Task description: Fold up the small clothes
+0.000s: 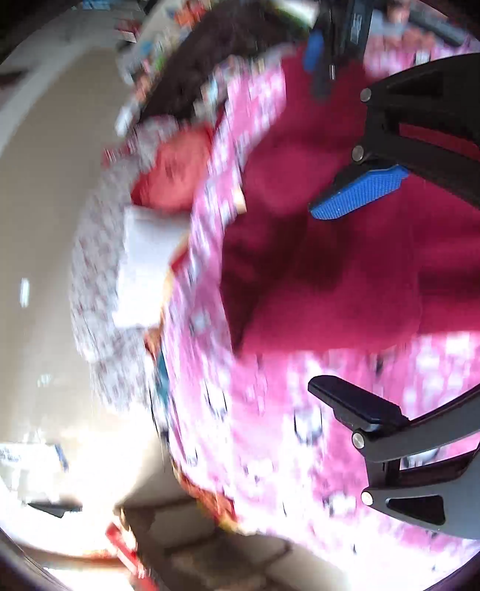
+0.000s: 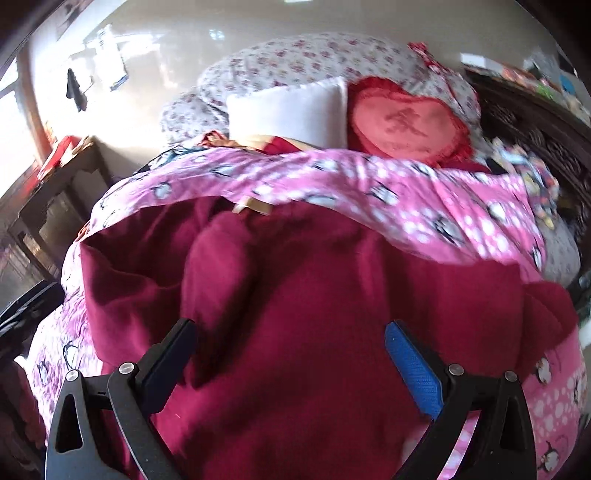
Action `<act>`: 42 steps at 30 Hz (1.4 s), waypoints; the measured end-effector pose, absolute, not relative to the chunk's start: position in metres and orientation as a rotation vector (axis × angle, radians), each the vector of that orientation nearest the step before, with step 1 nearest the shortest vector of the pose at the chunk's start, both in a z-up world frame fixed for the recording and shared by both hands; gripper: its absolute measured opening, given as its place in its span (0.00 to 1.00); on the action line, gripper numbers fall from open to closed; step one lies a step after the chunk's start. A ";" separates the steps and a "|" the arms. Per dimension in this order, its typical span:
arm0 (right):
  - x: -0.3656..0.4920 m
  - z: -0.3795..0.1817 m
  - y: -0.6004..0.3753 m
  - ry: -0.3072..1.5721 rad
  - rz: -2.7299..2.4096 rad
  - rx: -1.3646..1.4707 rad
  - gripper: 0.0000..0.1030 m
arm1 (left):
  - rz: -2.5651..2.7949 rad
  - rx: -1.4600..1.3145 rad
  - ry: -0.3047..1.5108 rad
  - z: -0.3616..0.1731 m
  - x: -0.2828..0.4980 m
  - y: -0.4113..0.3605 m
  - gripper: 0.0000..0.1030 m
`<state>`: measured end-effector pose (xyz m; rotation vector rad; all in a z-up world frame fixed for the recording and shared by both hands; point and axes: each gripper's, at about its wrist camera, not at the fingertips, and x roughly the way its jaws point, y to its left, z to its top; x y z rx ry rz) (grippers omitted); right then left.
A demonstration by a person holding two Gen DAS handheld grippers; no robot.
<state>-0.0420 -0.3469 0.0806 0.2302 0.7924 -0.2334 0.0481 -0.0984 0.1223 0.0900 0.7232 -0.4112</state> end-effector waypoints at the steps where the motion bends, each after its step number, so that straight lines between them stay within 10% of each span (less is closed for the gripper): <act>1: -0.036 0.081 -0.340 0.793 -0.223 0.211 1.00 | -0.389 0.102 0.735 0.117 0.053 -0.100 0.83; 9: 0.035 0.051 -0.271 0.821 -0.292 -0.158 0.98 | -0.286 0.150 0.835 0.073 0.082 -0.105 0.83; 12: 0.055 0.033 -0.278 0.858 -0.316 -0.207 0.60 | -0.280 0.132 0.868 0.065 0.088 -0.103 0.83; 17: 0.019 0.050 -0.321 0.818 -0.268 0.044 0.35 | -0.282 0.122 0.879 0.061 0.094 -0.104 0.83; 21: -0.034 0.065 -0.355 0.799 -0.307 0.114 0.38 | -0.282 0.100 0.885 0.061 0.094 -0.100 0.83; 25: -0.074 0.062 -0.395 0.826 -0.409 0.193 0.76 | -0.282 0.089 0.895 0.063 0.094 -0.097 0.83; 36: -0.047 0.067 -0.433 0.746 -0.264 0.448 0.91 | -0.284 0.059 0.799 0.107 0.090 -0.091 0.83; 38: -0.027 0.052 -0.430 0.793 -0.235 0.441 0.75 | -0.278 0.053 0.802 0.108 0.095 -0.094 0.83; 39: -0.017 0.045 -0.423 0.827 -0.198 0.403 0.38 | -0.272 0.058 0.805 0.108 0.097 -0.096 0.84; 42: -0.017 0.052 -0.412 0.795 -0.221 0.287 0.05 | -0.257 0.066 0.797 0.112 0.102 -0.095 0.84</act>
